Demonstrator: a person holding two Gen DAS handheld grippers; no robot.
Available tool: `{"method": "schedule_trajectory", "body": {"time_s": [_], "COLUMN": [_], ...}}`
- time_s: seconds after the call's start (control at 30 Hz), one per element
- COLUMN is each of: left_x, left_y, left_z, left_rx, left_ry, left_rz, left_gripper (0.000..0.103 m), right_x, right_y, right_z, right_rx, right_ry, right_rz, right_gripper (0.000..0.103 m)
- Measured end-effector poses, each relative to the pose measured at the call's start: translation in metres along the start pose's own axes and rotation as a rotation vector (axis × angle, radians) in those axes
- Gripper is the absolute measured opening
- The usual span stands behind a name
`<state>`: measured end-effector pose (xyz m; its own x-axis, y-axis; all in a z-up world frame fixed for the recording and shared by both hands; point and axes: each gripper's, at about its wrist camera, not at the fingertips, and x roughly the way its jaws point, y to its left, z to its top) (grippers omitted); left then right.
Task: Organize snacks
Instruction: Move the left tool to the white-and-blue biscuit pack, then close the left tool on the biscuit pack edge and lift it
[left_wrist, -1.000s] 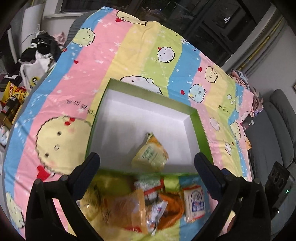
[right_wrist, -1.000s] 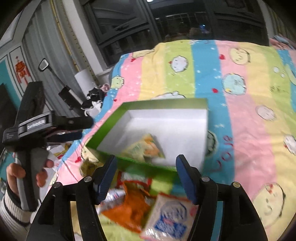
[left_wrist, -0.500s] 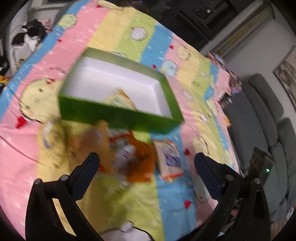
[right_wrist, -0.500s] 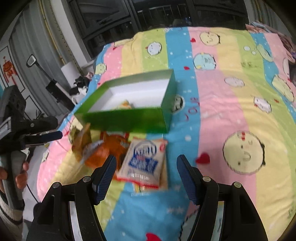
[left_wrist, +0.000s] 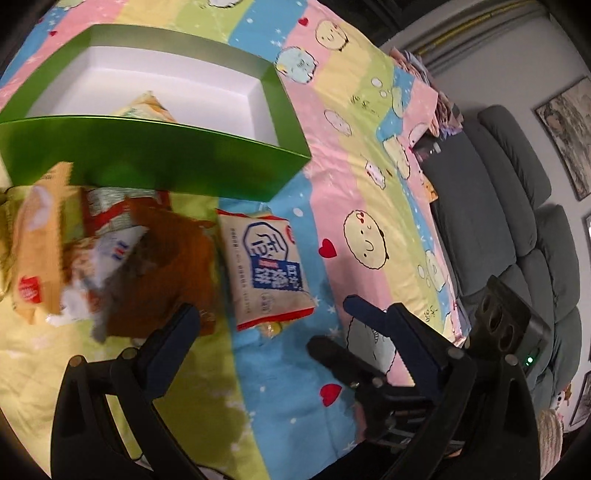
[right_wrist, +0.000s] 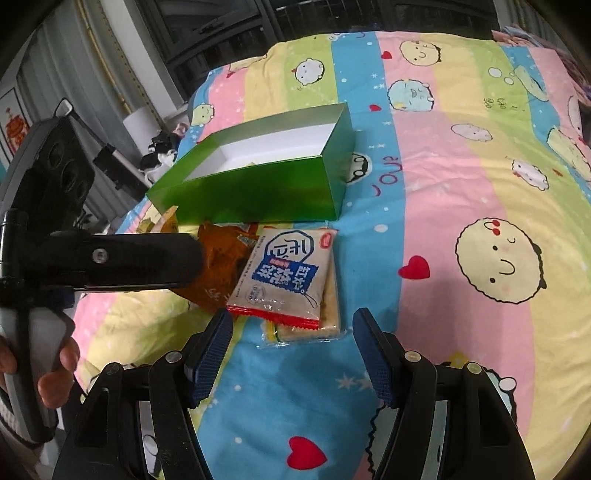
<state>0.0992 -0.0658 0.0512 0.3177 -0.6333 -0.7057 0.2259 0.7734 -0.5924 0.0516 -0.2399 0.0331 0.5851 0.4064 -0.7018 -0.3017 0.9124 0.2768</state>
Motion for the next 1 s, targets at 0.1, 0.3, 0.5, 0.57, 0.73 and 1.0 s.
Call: {"method": "schedule_trajectory", "body": {"time_s": [0.1,0.3,0.5,0.57,0.73,1.0], "left_x": [0.01,0.032,0.043,0.046,0.045,0.039], "left_y": [-0.003,0.008,0.009,0.016,0.023,0.021], "left_z": [0.002,0.008,0.01,0.012,0.012,0.009], "left_rx": [0.02,-0.018,-0.032,-0.061,-0.095,-0.063], "left_ry": [0.016,0.046,0.057,0.073,0.07,0.044], "left_rz": [0.005,0.035,0.054,0.065,0.077,0.078], "left_gripper": [0.098,0.089,0.069,0.056,0.044,0.038], "right_x": [0.002,0.012,0.024,0.027,0.034,0.037], "right_y": [-0.001,-0.005,-0.003,-0.002,-0.003,-0.002], "right_z": [0.0,0.006,0.011,0.013,0.014,0.007], "right_rx": [-0.001,0.008,-0.004,-0.003,-0.015,-0.028], "right_ry": [-0.011,-0.014,-0.01,-0.004,0.004,-0.017], "right_rz": [0.006,0.037,0.07,0.078,0.09,0.054], "right_gripper": [0.068,0.068,0.065,0.064,0.049,0.029]}}
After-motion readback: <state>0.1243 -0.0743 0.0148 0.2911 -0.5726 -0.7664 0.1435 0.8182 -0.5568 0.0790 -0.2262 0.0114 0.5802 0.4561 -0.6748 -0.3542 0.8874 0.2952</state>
